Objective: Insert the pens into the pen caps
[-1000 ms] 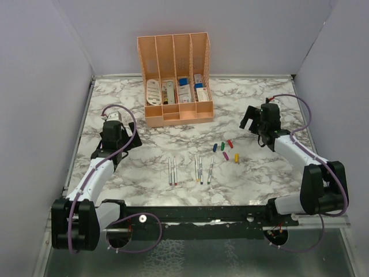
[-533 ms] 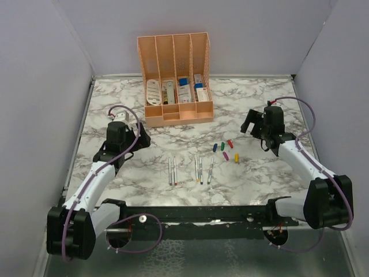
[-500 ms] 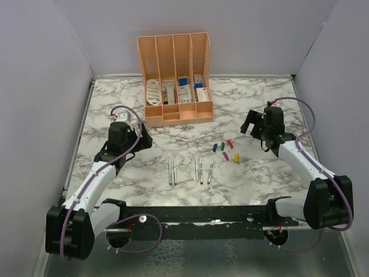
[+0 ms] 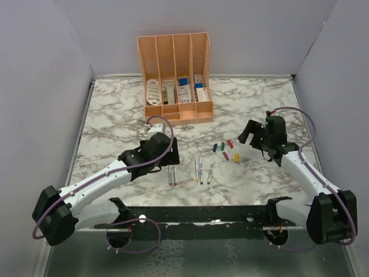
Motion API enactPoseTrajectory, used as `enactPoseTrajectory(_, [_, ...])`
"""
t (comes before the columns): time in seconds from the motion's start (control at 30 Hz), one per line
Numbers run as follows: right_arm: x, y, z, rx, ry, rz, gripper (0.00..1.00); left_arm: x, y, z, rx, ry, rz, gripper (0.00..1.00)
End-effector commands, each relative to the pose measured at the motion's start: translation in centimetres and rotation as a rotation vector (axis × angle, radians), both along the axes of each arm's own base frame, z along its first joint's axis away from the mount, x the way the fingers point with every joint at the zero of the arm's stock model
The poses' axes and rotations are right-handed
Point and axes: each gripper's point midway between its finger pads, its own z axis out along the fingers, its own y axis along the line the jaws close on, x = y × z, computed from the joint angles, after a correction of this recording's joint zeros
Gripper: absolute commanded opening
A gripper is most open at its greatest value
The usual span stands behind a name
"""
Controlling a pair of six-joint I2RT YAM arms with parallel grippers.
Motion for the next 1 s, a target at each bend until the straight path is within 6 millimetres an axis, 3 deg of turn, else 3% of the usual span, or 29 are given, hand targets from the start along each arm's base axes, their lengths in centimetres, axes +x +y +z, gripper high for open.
enactPoseTrajectory(0.0, [-1.4, 0.2, 0.2, 0.025, -0.018, 0.011, 0.92, -3.1, 0.3, -2.3, 0.108, 0.077, 0.087, 0.99])
enactPoseTrajectory(0.1, [-1.7, 0.0, 0.7, 0.017, -0.022, 0.008, 0.91, -4.6, -0.9, -3.0, 0.153, 0.103, 0.042, 0.99])
enactPoseTrajectory(0.2, [-1.6, -0.3, 1.1, 0.005, -0.029, -0.007, 0.91, -4.7, -0.7, -3.4, 0.211, 0.105, 0.033, 0.99])
enactPoseTrajectory(0.5, [-1.1, -1.4, 1.3, -0.038, 0.013, -0.068, 0.83, -4.0, 3.1, -3.6, 0.271, 0.051, 0.11, 0.99])
enactPoseTrajectory(0.73, [-0.6, -2.2, 1.5, -0.105, 0.021, -0.061, 0.76, -4.8, 5.2, -6.5, 0.133, 0.126, 0.122, 0.72])
enactPoseTrajectory(0.97, [-0.5, -1.5, 1.4, -0.069, 0.011, -0.041, 0.75, -4.9, 3.6, -6.8, 0.123, 0.2, 0.044, 0.66])
